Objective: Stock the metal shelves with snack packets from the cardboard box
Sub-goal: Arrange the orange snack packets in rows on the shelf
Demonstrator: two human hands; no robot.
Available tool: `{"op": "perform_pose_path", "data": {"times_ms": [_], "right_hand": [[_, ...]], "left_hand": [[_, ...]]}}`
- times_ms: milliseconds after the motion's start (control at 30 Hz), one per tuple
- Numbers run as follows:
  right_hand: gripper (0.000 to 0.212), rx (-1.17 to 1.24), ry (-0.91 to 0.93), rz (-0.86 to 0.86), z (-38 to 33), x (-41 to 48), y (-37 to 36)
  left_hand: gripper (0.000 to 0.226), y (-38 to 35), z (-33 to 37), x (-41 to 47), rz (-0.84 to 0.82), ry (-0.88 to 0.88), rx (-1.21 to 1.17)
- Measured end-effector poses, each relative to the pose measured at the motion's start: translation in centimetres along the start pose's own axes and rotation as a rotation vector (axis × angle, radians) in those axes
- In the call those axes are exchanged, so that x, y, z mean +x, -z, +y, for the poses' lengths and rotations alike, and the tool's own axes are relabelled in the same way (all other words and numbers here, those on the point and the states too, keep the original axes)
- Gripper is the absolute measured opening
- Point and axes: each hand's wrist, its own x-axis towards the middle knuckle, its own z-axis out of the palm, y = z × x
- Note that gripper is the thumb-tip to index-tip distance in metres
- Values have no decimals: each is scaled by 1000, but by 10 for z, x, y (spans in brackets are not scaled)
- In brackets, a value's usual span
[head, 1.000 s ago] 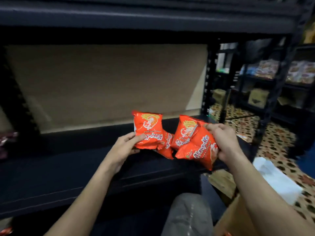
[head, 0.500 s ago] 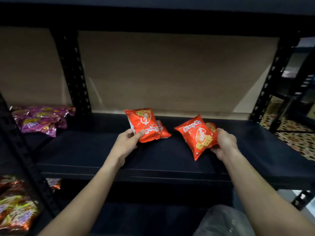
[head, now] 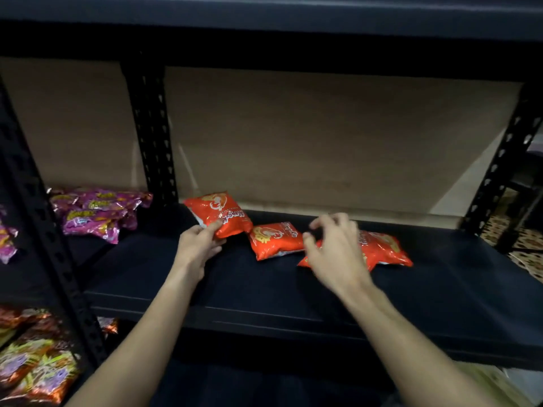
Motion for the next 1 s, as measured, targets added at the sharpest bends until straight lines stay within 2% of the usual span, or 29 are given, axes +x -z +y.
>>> {"op": "perform_pose_path", "data": {"times_ms": [67,167,267,333,433,567,667,733,833,1000], "right_hand": [[34,33,66,-126,-19,-5,-23],[50,4,102,-217,-36,-7,-57],[65,-55,102,-289,-35,-6,-78],[72,-119,78,-340,-27,-8,-84],[64,-141,78,-317,-16,-12,-88],[49,-49,13,-182,-12,-12,-85],[48,-32,-54,-123,-11,-13,-83],[47,-16,-81,-84,-9,-14,-79],[48,15,-100,-92,-6,-15,-75],[49,49,-82,-130,2,-16,-70]], "left_hand": [[41,4,-7,8,26,28,-7],[59,7,-14,15,80,3,24],[66,9,-19,21,134,-41,99],[58,9,-20,22,140,-47,102],[39,7,-19,24,147,-44,64],[54,7,-18,25,176,6,-45],[34,8,-17,26,152,36,-59],[33,8,-16,27,201,44,-80],[35,5,-10,21,281,-7,21],[45,2,7,-3,49,-2,347]]}}
